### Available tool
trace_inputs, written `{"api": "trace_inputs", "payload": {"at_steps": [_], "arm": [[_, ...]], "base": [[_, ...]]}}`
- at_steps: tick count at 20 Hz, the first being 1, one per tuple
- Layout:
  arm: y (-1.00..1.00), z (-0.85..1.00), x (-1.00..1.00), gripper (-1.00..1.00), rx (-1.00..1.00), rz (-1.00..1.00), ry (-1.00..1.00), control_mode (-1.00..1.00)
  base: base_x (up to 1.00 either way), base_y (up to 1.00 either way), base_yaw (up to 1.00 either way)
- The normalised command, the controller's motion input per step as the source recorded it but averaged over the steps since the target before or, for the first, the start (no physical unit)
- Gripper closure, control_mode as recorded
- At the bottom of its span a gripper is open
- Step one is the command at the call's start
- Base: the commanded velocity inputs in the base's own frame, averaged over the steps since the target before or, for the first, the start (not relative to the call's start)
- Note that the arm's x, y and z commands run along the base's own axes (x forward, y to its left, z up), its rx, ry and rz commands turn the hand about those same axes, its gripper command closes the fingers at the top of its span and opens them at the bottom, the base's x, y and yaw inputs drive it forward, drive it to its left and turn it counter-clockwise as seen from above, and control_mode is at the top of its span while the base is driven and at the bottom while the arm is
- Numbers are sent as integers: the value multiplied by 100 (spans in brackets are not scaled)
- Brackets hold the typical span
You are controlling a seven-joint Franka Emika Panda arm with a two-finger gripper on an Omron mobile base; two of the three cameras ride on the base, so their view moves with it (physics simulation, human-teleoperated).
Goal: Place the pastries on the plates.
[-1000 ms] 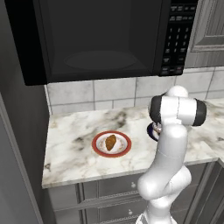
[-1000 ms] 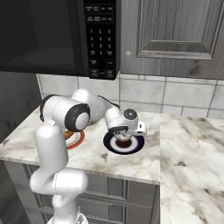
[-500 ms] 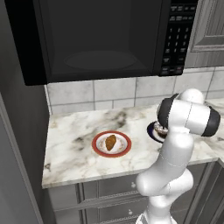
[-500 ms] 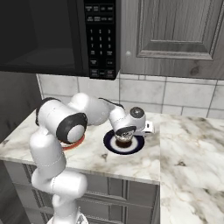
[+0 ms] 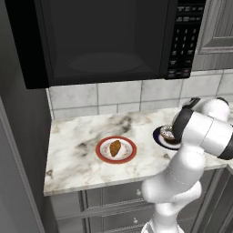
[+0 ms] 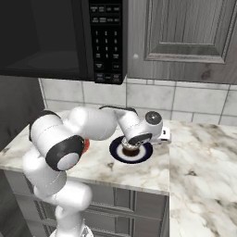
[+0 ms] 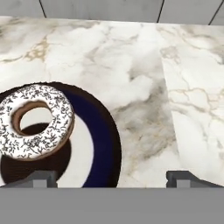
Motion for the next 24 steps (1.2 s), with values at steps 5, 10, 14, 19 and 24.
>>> {"api": "trace_inputs", "payload": {"at_steps": [5, 10, 14, 19, 24], "arm": [[0, 32, -77, -100, 3, 0, -19, -100], [0, 70, -59, -100, 0, 0, -17, -100], [0, 96, -31, -100, -3, 0, -10, -100], [8, 81, -48, -100, 0, -2, 0, -100], [3, 47, -75, -100, 0, -7, 0, -100]], "base": [[0, 0, 0], [0, 0, 0], [0, 0, 0], [0, 0, 0], [0, 0, 0]]}}
